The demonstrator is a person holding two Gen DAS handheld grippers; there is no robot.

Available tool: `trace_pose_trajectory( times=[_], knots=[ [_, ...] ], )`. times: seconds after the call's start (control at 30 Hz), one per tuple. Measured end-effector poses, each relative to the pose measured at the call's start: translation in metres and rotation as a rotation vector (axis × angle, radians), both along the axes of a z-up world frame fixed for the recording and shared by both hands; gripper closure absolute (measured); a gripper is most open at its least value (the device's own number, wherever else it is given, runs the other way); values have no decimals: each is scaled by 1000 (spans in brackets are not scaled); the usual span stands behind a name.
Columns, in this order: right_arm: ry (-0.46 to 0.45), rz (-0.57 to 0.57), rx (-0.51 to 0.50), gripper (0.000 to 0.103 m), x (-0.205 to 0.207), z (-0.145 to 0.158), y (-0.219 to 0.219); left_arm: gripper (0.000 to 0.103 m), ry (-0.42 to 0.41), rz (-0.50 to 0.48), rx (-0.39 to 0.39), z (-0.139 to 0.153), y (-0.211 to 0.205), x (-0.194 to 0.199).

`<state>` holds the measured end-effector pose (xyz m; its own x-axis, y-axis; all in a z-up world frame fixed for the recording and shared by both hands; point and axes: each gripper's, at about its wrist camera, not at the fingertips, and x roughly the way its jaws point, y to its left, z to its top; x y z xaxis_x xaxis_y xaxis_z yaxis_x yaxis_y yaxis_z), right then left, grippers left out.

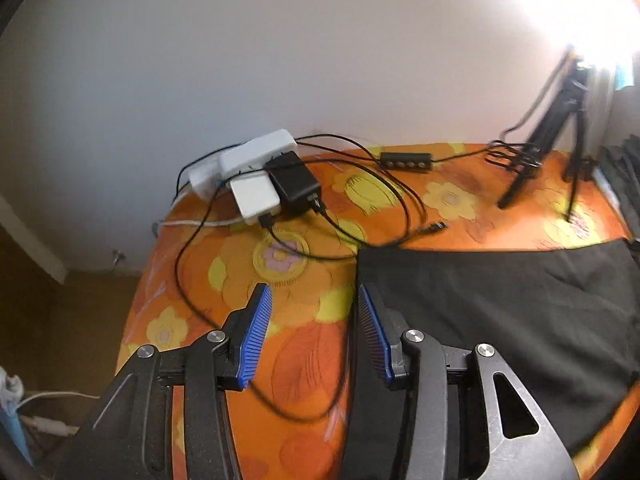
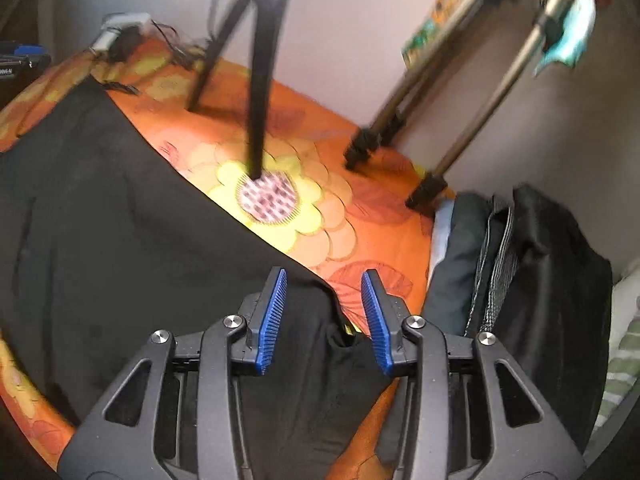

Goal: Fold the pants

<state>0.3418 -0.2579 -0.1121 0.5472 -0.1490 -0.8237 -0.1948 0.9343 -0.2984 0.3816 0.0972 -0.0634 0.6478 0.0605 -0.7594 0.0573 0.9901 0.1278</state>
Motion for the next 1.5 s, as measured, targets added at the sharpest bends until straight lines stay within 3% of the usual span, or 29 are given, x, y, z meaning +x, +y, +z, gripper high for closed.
trace_pose_trajectory(
  times=[0.1,0.23,0.53,0.67,0.8,0.93,1.0,1.07,1.23,1.37,1.5],
  knots=[
    [-21,53,45,62,-14,14,20,59,27,-40,-33,-4,4,-25],
    [-4,219,148,62,-48,25,67,59,76,-70,-65,-18,2,-59],
    [89,437,181,62,-105,15,140,59,83,-187,-130,-33,-25,-122],
    [113,425,183,62,-107,6,153,64,93,-232,-137,-41,-38,-131],
    [142,414,208,62,-102,-5,168,64,112,-251,-211,-51,-43,-134],
    [162,455,127,64,-100,-20,187,64,126,-288,-225,-56,-55,-135],
    [177,449,119,90,-96,-23,188,64,125,-312,-234,-56,-61,-136],
    [191,416,157,95,-89,-23,183,64,127,-332,-244,-56,-67,-137],
    [207,349,278,97,-74,-13,167,64,144,-364,-294,-59,-76,-132],
    [221,341,316,97,-73,-12,165,64,169,-402,-355,-60,-83,-127],
    [223,340,332,97,-73,-11,164,64,179,-420,-345,-65,-95,-122]
  ],
)
